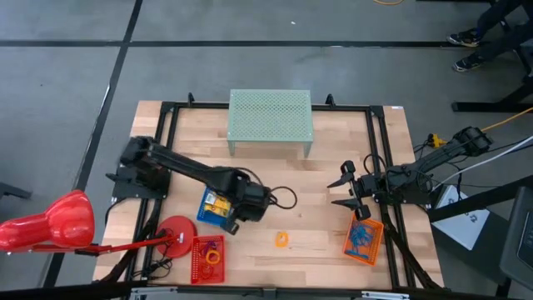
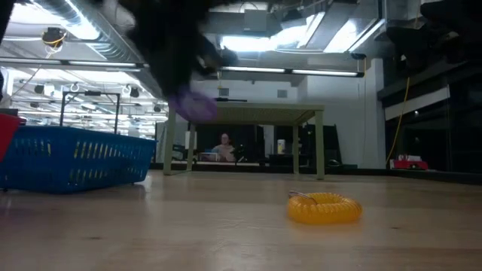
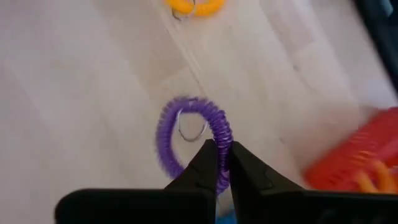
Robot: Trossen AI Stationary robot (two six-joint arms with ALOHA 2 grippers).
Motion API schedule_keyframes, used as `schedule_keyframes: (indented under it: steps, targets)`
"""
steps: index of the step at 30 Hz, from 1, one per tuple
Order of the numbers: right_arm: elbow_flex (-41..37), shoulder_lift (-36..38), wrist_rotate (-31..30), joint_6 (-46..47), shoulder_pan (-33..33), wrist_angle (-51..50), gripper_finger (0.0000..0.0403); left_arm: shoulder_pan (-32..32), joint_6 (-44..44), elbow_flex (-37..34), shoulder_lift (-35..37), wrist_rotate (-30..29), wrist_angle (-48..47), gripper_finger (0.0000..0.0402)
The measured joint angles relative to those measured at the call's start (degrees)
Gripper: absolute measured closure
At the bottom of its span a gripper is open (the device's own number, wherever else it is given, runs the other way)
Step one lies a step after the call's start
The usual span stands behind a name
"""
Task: Pick & Place Office Desk Supplies
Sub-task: Put the purple spiral band into the red bin
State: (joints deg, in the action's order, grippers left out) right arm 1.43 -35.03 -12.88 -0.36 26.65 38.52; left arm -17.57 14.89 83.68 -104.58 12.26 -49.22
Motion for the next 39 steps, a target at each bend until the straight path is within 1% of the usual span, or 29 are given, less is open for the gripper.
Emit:
schedule_keyframes:
  steps: [5,7,10,12,14,15,19,22,26,28,34,39]
  targets:
    - [0.00,0.00,-0.04,0.16,0.00,0.02,0.0167,-3.75,-7.72,0.14,9.25,-0.47,-4.99,0.0391]
    - [0.00,0.00,-0.20,0.17,0.00,0.00,0.0167,-5.80,-11.75,0.11,11.80,-0.56,-5.56,0.0391]
    - [0.00,0.00,-0.20,0.20,0.00,0.01,0.0167,-9.87,-17.72,0.11,14.32,-3.13,-4.80,0.0391]
    - [0.00,0.00,-0.20,0.23,0.00,0.01,0.0167,-13.22,-21.65,-0.23,14.58,-5.56,-4.44,0.0391]
    - [0.00,0.00,-0.20,0.38,0.00,0.02,0.0167,-16.60,-25.31,-2.92,14.46,-6.89,-0.72,0.0391]
    - [0.00,0.00,-0.18,0.37,0.00,0.02,0.0167,-18.24,-26.74,-4.82,14.38,-7.00,2.50,0.0391]
    - [0.00,0.00,-0.17,0.55,0.00,0.02,0.0167,-23.45,-33.59,-14.53,14.41,-7.57,21.08,0.0391]
    - [0.00,0.00,-0.15,0.67,0.00,0.04,0.0167,-25.87,-39.05,-21.04,14.40,-10.36,27.95,0.0391]
    - [0.00,0.00,0.06,1.44,0.00,0.04,0.0167,-28.85,-45.30,-26.57,14.40,-13.66,30.35,0.0390]
    - [0.00,0.00,0.26,1.47,0.00,0.04,0.0167,-29.90,-47.39,-28.16,14.41,-14.06,31.63,0.0390]
    - [0.00,0.00,0.26,2.08,0.02,0.04,0.0167,-31.70,-49.75,-28.48,14.49,-15.16,32.10,0.0389]
    - [0.00,0.00,0.26,2.08,0.01,0.03,0.0167,-33.37,-53.10,-28.48,14.49,-15.94,29.04,0.0389]
